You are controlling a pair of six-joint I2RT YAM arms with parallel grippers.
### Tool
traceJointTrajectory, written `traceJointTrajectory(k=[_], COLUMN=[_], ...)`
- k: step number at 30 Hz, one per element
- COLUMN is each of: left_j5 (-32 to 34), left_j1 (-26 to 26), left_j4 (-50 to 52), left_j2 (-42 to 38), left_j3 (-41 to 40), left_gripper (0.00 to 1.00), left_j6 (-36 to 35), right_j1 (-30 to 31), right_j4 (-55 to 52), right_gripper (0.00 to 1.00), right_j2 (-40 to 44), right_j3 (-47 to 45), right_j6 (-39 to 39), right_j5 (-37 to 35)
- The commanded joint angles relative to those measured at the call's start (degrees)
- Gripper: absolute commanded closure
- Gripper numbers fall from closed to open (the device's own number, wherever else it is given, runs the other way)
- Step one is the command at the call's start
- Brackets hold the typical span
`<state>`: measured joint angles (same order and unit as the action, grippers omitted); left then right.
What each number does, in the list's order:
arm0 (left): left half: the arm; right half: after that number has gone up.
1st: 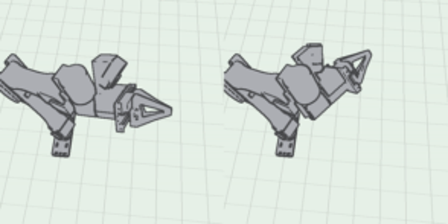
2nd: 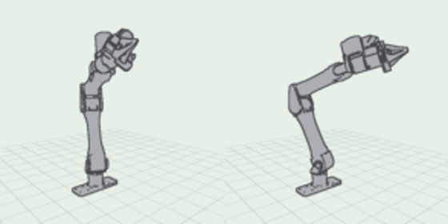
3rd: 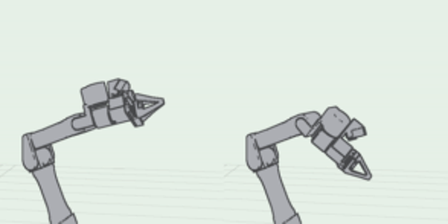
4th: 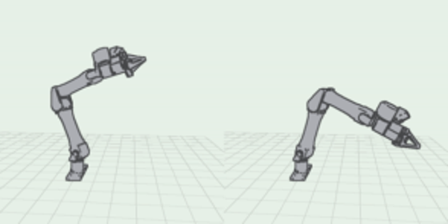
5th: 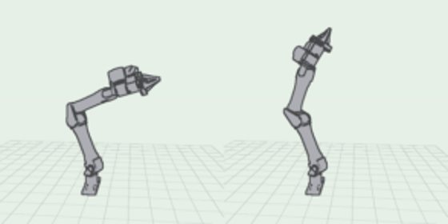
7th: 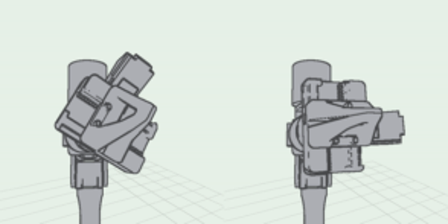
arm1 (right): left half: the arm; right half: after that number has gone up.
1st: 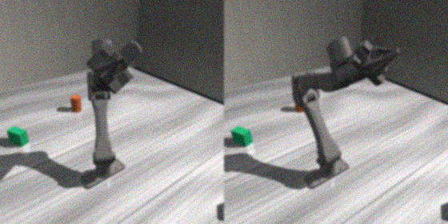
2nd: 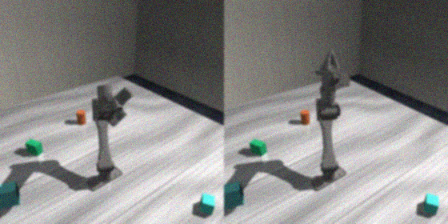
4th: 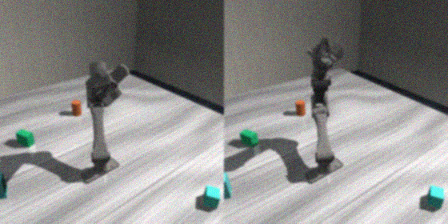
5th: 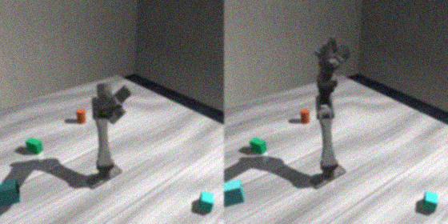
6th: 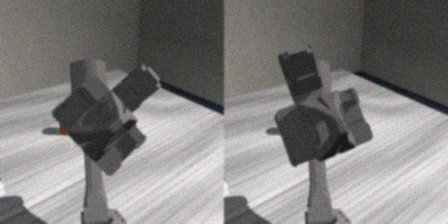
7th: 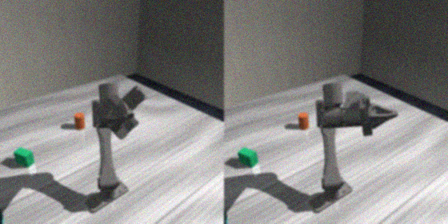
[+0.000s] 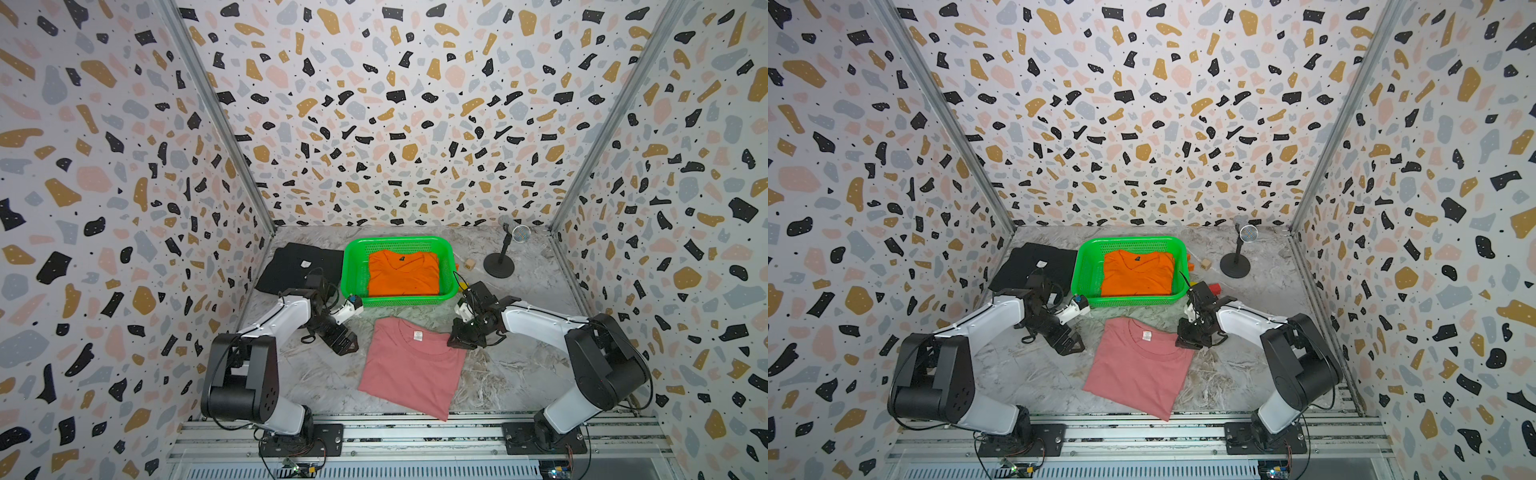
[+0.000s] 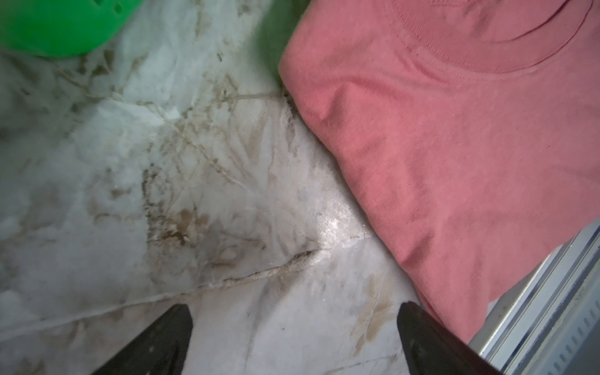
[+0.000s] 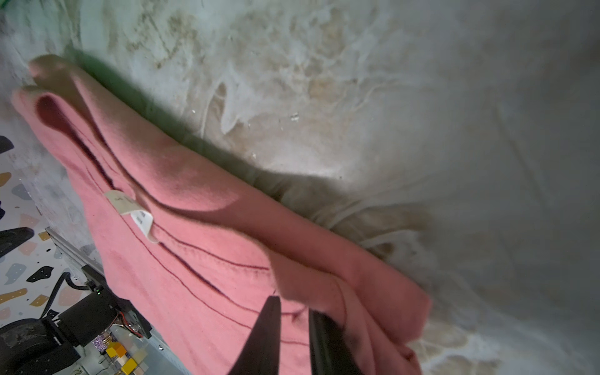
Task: Put the folded t-shirts into the basket
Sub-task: Pick up the T-shirt from the center of the board.
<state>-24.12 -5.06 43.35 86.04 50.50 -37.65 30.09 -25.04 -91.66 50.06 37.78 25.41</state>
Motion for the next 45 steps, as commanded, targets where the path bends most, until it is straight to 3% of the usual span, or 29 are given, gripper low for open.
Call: traceJointTrajectory(k=[1, 4, 8, 14, 26, 29, 36, 41, 45], left_j5=[-0.95, -1.38, -3.42, -6.79, -8.75, -10.74, -11.33, -10.73, -10.02], left_j1=[-0.3, -0.43, -0.95, -3.33, -5.35, -7.13, -11.92, -17.51, -23.39], left_j4=[-0.09, -0.02, 0.55, -0.11, 6.21, 11.44, 25.16, 25.25, 16.94], left_j2=[-0.97, -0.96, -0.96, 0.42, -1.12, -0.84, 0.2, 1.9, 4.61], left_j3=[-0.88, -0.74, -0.03, -0.33, 2.84, 5.55, 12.42, 18.26, 21.7], left_gripper=[0.0, 0.0, 0.0, 0.0, 0.0, 0.0, 0.0, 0.0, 0.0], left_j6=[0.38, 0.43, 0.63, 2.86, -4.88, -8.58, -16.19, -13.19, -6.26], right_j1=[0.26, 0.24, -2.88, -9.53, -18.42, -18.47, -18.48, -18.42, -18.4], right_j4=[-1.42, -1.34, -6.95, -11.18, 2.21, 8.98, 13.55, 17.01, 21.23], right_gripper=[0.78, 0.76, 0.57, 0.59, 0.58, 0.57, 0.55, 0.6, 0.64], right_j2=[2.93, 6.05, 12.08, 13.82, 8.28, 5.4, 0.93, -2.21, -3.12], right_j3=[2.63, 2.72, 1.49, -3.26, -12.85, -14.56, -14.98, -14.14, -14.34], right_j6=[-0.34, -1.21, -4.72, -13.11, -14.87, -11.99, -10.29, -8.28, -6.33], right_j5=[-1.64, -0.68, -0.81, 6.54, 18.43, 21.18, 22.31, 22.67, 24.66])
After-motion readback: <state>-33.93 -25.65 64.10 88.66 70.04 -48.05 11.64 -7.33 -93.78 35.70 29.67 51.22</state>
